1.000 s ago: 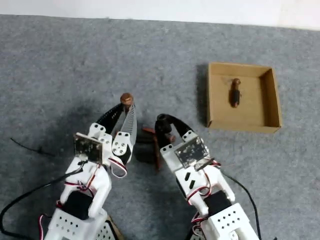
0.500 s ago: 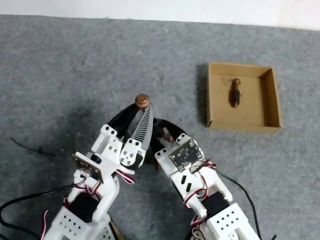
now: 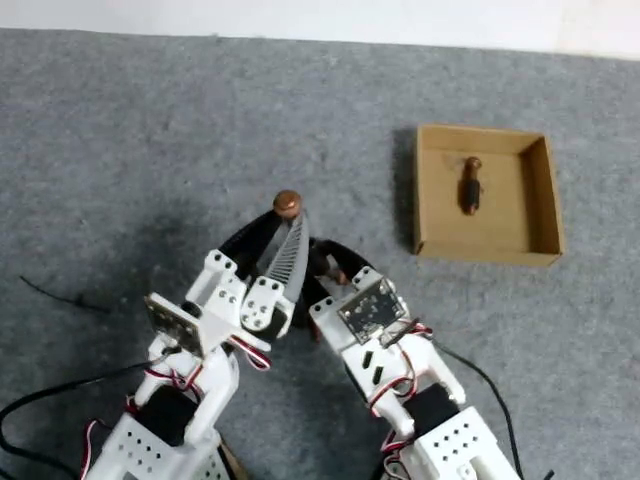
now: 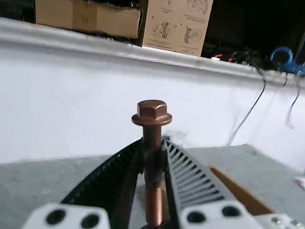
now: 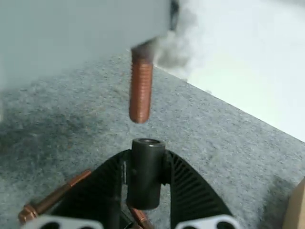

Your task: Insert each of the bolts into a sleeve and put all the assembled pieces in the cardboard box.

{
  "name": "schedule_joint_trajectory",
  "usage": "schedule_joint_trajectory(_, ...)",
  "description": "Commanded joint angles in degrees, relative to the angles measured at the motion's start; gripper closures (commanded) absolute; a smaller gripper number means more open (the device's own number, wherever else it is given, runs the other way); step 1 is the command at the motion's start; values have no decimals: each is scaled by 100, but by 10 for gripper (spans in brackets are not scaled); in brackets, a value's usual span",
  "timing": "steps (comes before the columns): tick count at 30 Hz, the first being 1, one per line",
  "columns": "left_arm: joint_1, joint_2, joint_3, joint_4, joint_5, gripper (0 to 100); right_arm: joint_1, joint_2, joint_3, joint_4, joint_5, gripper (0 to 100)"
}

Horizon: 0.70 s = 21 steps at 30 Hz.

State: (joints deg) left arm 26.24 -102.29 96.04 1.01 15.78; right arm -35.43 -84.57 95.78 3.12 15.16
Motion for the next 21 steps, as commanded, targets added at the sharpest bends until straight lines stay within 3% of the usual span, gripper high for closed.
schedule_joint_trajectory(1, 75, -31, 119, 18, 677, 994, 4, -13, 910, -171, 62, 993)
schedule_joint_trajectory(7, 66, -4, 119, 26, 1046, 994, 4, -13, 910, -286, 62, 993)
schedule_joint_trajectory(21, -136, 13, 119, 35, 1064, 994, -31, -13, 910, -945, 53, 993)
